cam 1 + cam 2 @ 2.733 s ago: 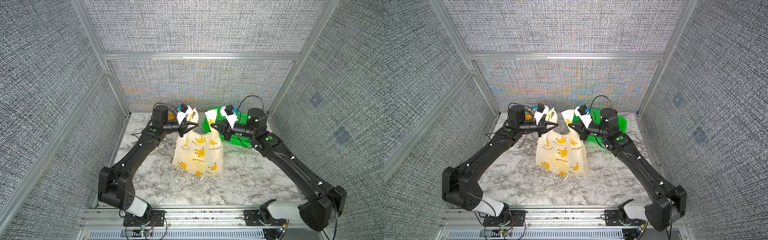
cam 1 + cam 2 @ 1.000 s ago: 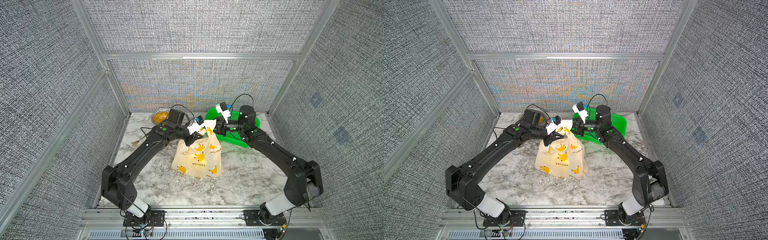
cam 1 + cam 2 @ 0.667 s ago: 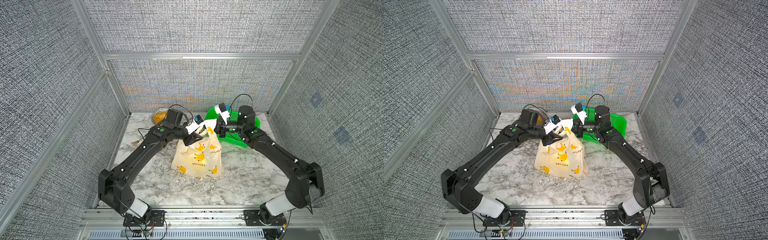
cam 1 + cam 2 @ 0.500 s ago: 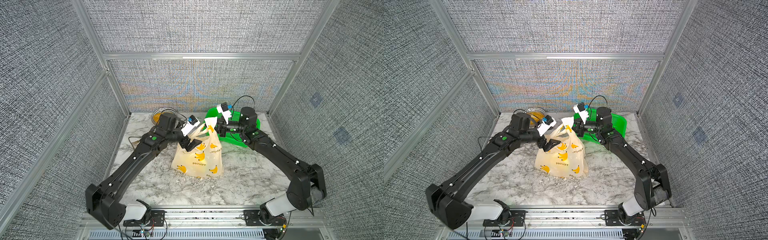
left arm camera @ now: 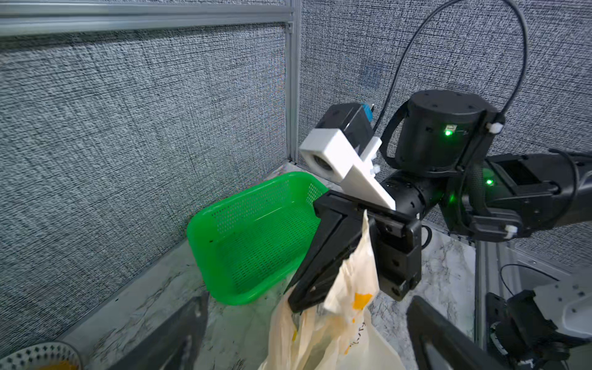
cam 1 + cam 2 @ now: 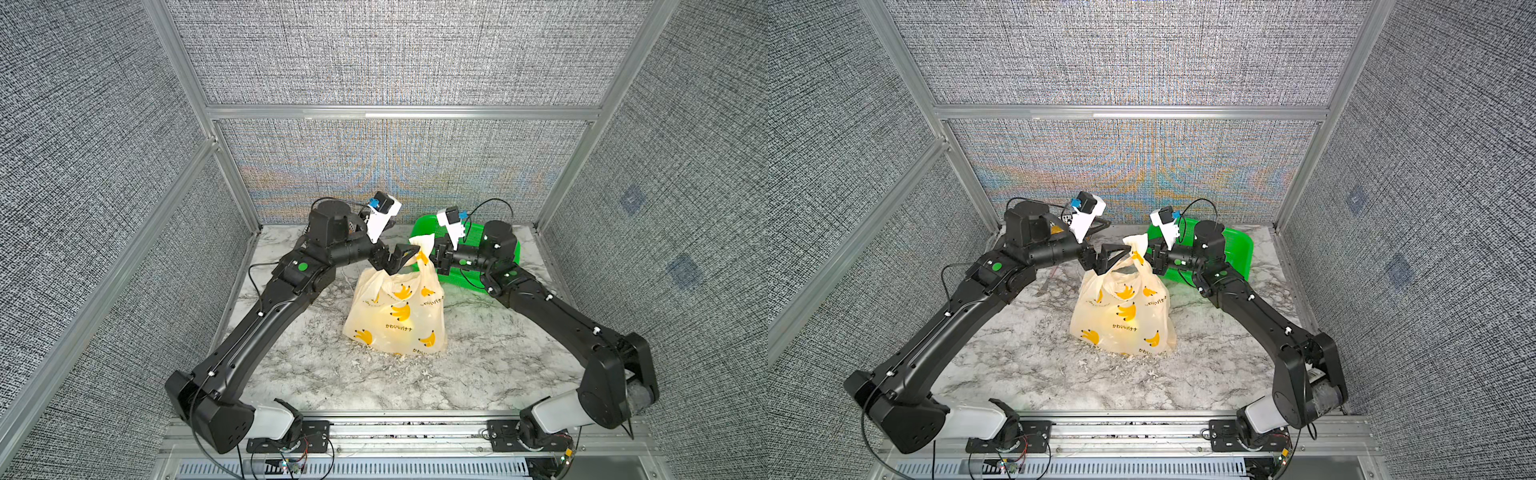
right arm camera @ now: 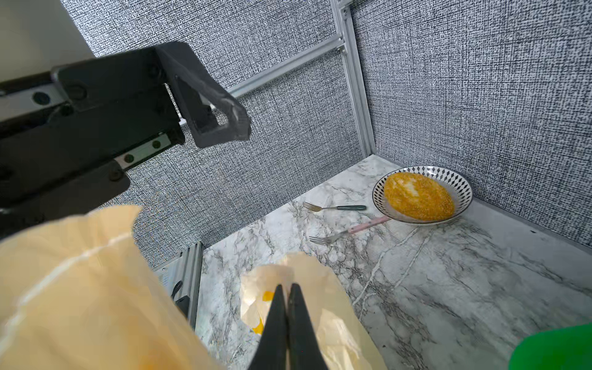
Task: Place the banana into a plastic bag & tie a knot
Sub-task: Cross the plastic bag at the center of the board.
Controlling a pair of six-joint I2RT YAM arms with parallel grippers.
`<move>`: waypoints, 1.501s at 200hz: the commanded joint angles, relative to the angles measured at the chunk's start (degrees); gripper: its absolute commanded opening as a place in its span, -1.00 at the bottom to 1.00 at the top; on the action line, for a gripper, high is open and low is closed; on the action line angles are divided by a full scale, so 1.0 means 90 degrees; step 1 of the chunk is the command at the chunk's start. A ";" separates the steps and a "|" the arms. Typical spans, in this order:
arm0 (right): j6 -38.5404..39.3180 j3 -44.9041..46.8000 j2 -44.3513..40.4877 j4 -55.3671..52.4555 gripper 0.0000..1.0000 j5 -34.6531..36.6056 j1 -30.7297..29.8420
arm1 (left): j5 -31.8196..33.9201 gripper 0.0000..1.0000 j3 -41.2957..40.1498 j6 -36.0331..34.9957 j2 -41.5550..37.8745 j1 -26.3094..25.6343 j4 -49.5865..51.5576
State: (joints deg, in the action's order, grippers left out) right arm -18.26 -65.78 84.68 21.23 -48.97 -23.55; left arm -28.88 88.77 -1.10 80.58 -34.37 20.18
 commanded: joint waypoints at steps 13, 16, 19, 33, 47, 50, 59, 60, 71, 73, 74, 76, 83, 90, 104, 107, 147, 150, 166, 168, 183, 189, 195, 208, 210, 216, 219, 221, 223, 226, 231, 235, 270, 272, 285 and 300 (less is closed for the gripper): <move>-0.0038 0.0125 -0.0132 0.0196 -1.00 0.0134 -0.0008 | -0.1205 0.79 0.0181 0.0721 0.0355 -0.0026 -0.0551; -0.0018 0.0135 -0.0143 0.0185 -1.00 0.0138 -0.0002 | -0.1263 0.71 0.0210 0.0772 0.0400 -0.0028 -0.0574; -0.0013 0.0147 -0.0157 0.0173 -1.00 0.0143 -0.0001 | -0.1317 0.62 0.0252 0.0822 0.0445 -0.0029 -0.0594; 0.0029 0.0207 -0.0215 0.0134 -1.00 0.0203 -0.0001 | -0.1297 -0.04 0.0410 0.0968 0.0646 -0.0055 -0.0570; 0.0075 0.0270 -0.0296 0.0087 -1.00 0.0221 0.0000 | -0.0950 -0.61 0.0468 0.1015 0.0727 -0.0058 -0.0486; 0.0083 0.0278 -0.0313 0.0083 -1.00 0.0231 0.0002 | -0.0870 -0.72 0.0473 0.1000 0.0728 -0.0058 -0.0456; 0.0095 0.0339 -0.0374 0.0082 -1.00 0.0230 0.0009 | -0.0539 -0.99 0.0459 0.0968 0.0719 -0.0058 -0.0351; 0.0100 0.0347 -0.0380 0.0082 -1.00 0.0233 0.0009 | -0.0516 -1.00 0.0454 0.0965 0.0717 -0.0058 -0.0340; 0.0115 0.0420 -0.0446 0.0081 -1.00 0.0260 0.0034 | -0.0116 -1.00 0.0375 0.0884 0.0653 -0.0058 -0.0216; 0.0115 0.0435 -0.0457 0.0087 -1.00 0.0257 0.0040 | -0.0054 -1.00 0.0352 0.0865 0.0634 -0.0058 -0.0193; 0.0110 0.0444 -0.0466 0.0084 -1.00 0.0251 0.0044 | -0.0019 -1.00 0.0342 0.0855 0.0626 -0.0053 -0.0178; 0.0114 0.0456 -0.0474 0.0083 -1.00 0.0247 0.0047 | 0.0059 -1.00 0.0317 0.0840 0.0607 -0.0057 -0.0159; 0.0105 0.0491 -0.0509 0.0082 -1.00 0.0241 0.0076 | 0.0312 -1.00 0.0235 0.0820 0.0533 -0.0058 -0.0118; 0.0104 0.0534 -0.0534 0.0097 -1.00 0.0217 0.0087 | 0.0510 -1.00 0.0114 0.0816 0.0454 -0.0058 -0.0126; 0.0096 0.0613 -0.0564 0.0162 -1.00 0.0098 0.0114 | 0.0659 -1.00 -0.0158 0.0840 0.0305 -0.0058 -0.0336; 0.0095 0.0623 -0.0571 0.0182 -1.00 0.0064 0.0116 | 0.0669 -1.00 -0.0195 0.0845 0.0284 -0.0058 -0.0375; 0.0078 0.0801 -0.0652 0.0337 -1.00 -0.0328 0.0113 | 0.1177 -1.00 -0.0216 0.0809 0.0232 -0.0050 -0.0270; 0.0071 0.0826 -0.0666 0.0373 -1.00 -0.0373 0.0113 | 0.1216 -1.00 -0.0208 0.0797 0.0242 -0.0051 -0.0241; -0.0005 0.0990 -0.0751 0.0579 -0.98 -0.0599 0.0102 | 0.1318 -1.00 -0.0186 0.0758 0.0263 -0.0048 -0.0148; -0.0018 0.1010 -0.0756 0.0607 -0.97 -0.0629 0.0099 | 0.1328 -1.00 -0.0186 0.0758 0.0265 -0.0048 -0.0149; -0.0068 0.1142 -0.0822 0.0749 -0.89 -0.0767 0.0100 | 0.1342 -1.00 -0.0205 0.0750 0.0272 -0.0048 -0.0163; -0.0064 0.1186 -0.0837 0.0765 -0.87 -0.0784 0.0097 | 0.1346 -1.00 -0.0202 0.0740 0.0276 -0.0048 -0.0163; -0.0061 0.1209 -0.0862 0.0768 -0.84 -0.0789 0.0097 | 0.1338 -1.00 -0.0205 0.0729 0.0275 -0.0048 -0.0163; -0.0018 0.1244 -0.0892 0.0734 -0.79 -0.0755 0.0097 | 0.1276 -1.00 -0.0229 0.0700 0.0248 -0.0048 -0.0182; -0.0013 0.1244 -0.0886 0.0711 -0.78 -0.0744 0.0105 | 0.1256 -1.00 -0.0233 0.0694 0.0242 -0.0048 -0.0182; 0.0025 0.1227 -0.0885 0.0631 -0.77 -0.0688 0.0110 | 0.1205 -1.00 -0.0261 0.0679 0.0216 -0.0048 -0.0196; 0.0043 0.1217 -0.0879 0.0602 -0.77 -0.0677 0.0116 | 0.1185 -1.00 -0.0279 0.0679 0.0205 -0.0043 -0.0200; 0.0051 0.1208 -0.0876 0.0586 -0.77 -0.0671 0.0124 | 0.1168 -1.00 -0.0302 0.0679 0.0199 -0.0047 -0.0214; 0.0055 0.1199 -0.0870 0.0562 -0.77 -0.0657 0.0131 | 0.1161 -1.00 -0.0308 0.0679 0.0186 -0.0048 -0.0217; 0.0056 0.1191 -0.0864 0.0553 -0.77 -0.0645 0.0137 | 0.1130 -1.00 -0.0328 0.0679 0.0169 -0.0048 -0.0233; 0.0040 0.1181 -0.0839 0.0543 -0.76 -0.0649 0.0156 | 0.1097 -1.00 -0.0364 0.0679 0.0145 -0.0048 -0.0248; 0.0023 0.1176 -0.0837 0.0562 -0.75 -0.0660 0.0163 | 0.1077 -1.00 -0.0393 0.0679 0.0119 -0.0048 -0.0264; -0.0276 0.1139 -0.0722 0.0870 -0.53 -0.1042 0.0234 | 0.1011 -1.00 -0.0500 0.0679 0.0084 -0.0048 -0.0314; -0.0307 0.1142 -0.0714 0.0897 -0.51 -0.1079 0.0234 | 0.1012 -1.00 -0.0501 0.0679 0.0086 -0.0048 -0.0313; -0.0383 0.1156 -0.0681 0.0986 -0.41 -0.1170 0.0234 | 0.1010 -1.00 -0.0494 0.0662 0.0105 -0.0048 -0.0310; -0.0362 0.1190 -0.0691 0.0965 -0.34 -0.1163 0.0242 | 0.1046 -1.00 -0.0489 0.0632 0.0112 -0.0048 -0.0283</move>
State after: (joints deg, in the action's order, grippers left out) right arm -20.38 -55.02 78.48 27.31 -57.43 -21.41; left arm -19.27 84.31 5.74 81.49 -34.83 18.15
